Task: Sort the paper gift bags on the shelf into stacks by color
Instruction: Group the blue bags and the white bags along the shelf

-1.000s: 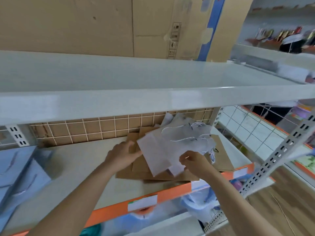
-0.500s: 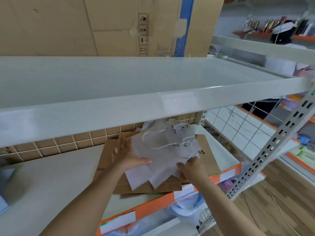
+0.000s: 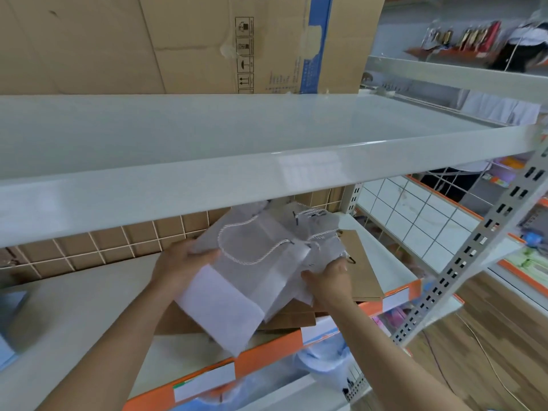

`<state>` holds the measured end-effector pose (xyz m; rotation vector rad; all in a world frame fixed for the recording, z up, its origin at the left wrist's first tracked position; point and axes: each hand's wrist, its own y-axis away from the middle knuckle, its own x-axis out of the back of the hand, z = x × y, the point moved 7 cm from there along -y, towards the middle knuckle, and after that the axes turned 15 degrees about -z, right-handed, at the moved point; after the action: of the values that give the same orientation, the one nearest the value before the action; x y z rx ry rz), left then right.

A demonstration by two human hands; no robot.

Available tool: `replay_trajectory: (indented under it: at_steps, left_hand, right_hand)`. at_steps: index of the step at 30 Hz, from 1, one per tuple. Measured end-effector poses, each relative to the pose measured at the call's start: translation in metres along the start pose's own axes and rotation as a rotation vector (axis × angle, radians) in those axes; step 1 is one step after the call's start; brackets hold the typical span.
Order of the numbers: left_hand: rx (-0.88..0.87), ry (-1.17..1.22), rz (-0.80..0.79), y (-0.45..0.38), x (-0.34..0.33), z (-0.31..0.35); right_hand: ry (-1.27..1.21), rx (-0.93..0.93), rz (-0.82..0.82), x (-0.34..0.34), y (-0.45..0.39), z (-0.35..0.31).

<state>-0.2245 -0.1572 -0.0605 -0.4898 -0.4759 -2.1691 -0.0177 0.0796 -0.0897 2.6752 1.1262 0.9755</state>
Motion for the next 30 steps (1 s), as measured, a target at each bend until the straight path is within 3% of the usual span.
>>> replay_trajectory:
  at_steps: [5, 13, 19, 22, 26, 30]
  left_hand:
    - [-0.077, 0.374, 0.125, 0.027, 0.053, -0.009]
    - [-0.092, 0.488, 0.212, 0.057, 0.1, -0.037]
    - [0.122, 0.449, 0.39, 0.074, 0.122, -0.085]
    - [0.224, 0.366, 0.343, 0.08, 0.121, -0.093]
    - [0.337, 0.26, 0.206, 0.093, 0.113, -0.098]
    - [0.367, 0.259, 0.121, 0.1, 0.109, -0.106]
  right_hand:
    - [0.129, 0.043, 0.072, -0.003, -0.003, -0.002]
    - [0.645, -0.004, 0.256, -0.002, -0.003, -0.029]
    - [0.502, -0.047, 0.089, -0.031, -0.013, -0.026]
    - [0.494, -0.082, 0.079, -0.03, -0.022, -0.026]
    - [0.213, -0.021, -0.015, -0.03, -0.03, -0.035]
    - [0.077, 0.101, 0.146, -0.006, -0.022, -0.047]
